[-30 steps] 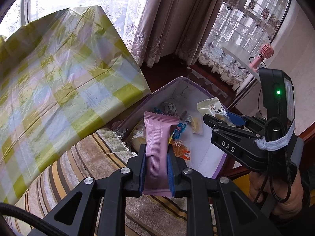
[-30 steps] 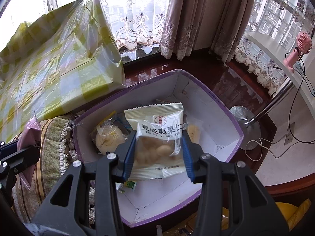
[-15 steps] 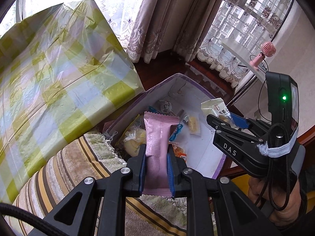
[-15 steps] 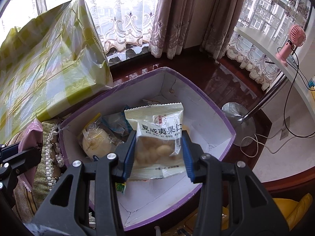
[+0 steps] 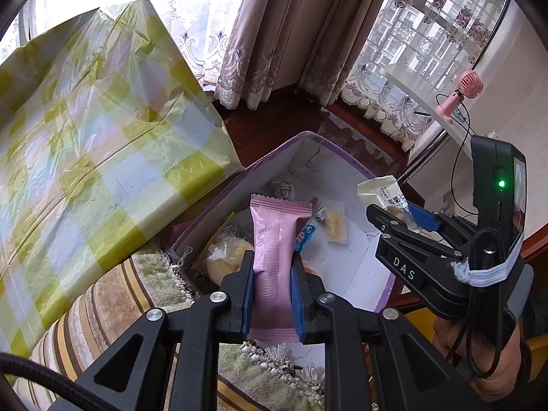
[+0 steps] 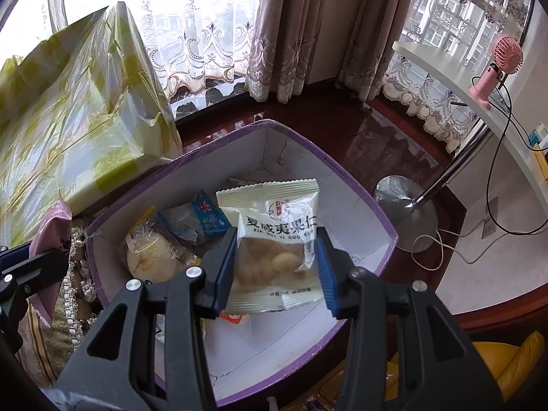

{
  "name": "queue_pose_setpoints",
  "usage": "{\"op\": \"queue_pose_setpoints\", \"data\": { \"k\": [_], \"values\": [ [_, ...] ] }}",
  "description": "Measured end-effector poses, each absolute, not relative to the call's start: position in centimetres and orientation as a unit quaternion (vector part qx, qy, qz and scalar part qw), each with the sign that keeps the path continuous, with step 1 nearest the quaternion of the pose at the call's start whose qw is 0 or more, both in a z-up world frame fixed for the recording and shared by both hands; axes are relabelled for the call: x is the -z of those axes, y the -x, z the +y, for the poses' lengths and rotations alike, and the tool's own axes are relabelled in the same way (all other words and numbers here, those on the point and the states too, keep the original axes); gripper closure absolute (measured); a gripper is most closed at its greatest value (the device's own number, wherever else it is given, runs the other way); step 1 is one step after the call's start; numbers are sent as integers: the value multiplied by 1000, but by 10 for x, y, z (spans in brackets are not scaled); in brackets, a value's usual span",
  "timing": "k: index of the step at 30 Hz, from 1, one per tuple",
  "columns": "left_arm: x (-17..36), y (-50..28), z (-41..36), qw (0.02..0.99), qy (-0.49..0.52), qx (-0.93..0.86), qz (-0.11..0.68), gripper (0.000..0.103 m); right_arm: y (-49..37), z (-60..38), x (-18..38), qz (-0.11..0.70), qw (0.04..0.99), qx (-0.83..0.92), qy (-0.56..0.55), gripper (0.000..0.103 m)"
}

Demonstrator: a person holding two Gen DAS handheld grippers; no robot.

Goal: Organize snacks

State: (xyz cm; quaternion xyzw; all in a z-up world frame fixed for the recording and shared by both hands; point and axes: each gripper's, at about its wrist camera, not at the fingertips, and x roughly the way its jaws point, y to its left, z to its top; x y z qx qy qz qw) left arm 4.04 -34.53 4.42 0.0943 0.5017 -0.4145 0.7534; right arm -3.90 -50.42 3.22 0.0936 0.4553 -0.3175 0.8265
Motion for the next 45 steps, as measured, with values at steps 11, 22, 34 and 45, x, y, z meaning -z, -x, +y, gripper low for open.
{"op": "queue_pose_setpoints", "data": {
  "k": [11, 22, 34, 45],
  "values": [
    [-14, -49, -415, 709, -127, 431, 543, 83, 34, -552, -1, 473, 802, 344, -122, 56],
    [3, -65, -425, 697, -88, 416, 577, 43, 36, -569, 13, 481, 790, 346, -160, 34],
    [-31, -44, -321, 722, -17, 381, 578, 30, 56, -517, -28, 493, 782, 351, -147, 27],
    [-44, -2, -271, 756, -13, 367, 542, 20, 81, -465, -62, 479, 787, 367, -125, 24]
  ]
}}
